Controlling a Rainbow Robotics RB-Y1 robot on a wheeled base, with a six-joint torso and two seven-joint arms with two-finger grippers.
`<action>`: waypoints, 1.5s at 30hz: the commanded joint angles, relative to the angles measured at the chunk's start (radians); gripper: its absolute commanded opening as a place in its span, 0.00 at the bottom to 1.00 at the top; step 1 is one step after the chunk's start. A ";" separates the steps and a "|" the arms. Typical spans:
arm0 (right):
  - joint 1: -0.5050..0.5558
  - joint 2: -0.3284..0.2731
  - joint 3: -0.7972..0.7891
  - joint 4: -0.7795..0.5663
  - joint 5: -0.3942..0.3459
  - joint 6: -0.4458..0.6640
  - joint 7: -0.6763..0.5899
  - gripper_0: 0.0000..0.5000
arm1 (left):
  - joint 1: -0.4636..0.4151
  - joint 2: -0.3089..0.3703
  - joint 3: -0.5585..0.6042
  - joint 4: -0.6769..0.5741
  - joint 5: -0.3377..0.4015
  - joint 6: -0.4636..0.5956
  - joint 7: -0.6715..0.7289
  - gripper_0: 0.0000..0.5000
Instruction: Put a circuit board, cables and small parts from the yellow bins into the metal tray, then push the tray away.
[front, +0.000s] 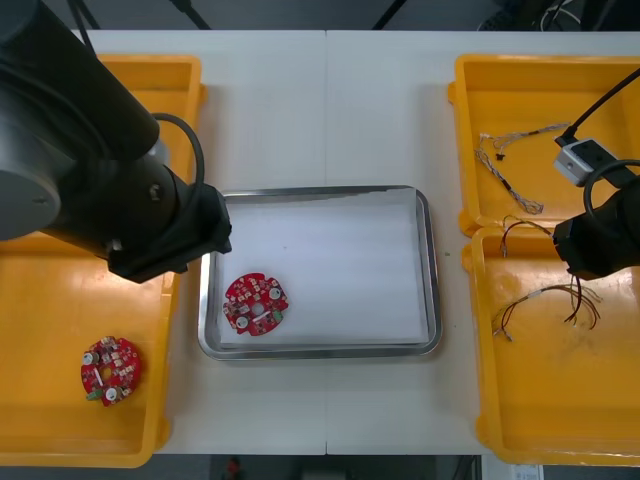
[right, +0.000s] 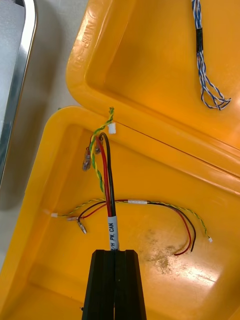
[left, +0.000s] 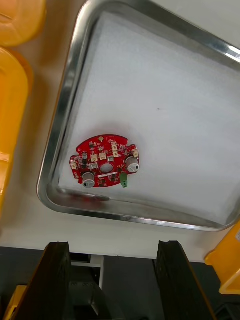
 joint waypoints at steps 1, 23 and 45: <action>-0.028 -0.029 0.017 -0.023 0.005 0.003 0.005 0.00 | -0.039 0.110 0.096 0.015 0.096 0.008 0.004 1.00; -0.267 -0.034 0.383 -0.073 -0.030 0.003 0.084 0.00 | -0.052 0.265 0.235 0.455 0.162 0.028 -0.317 1.00; -0.467 0.091 0.824 -0.033 0.008 -0.148 0.186 0.00 | -0.138 0.233 0.235 0.857 0.073 -0.061 -0.460 1.00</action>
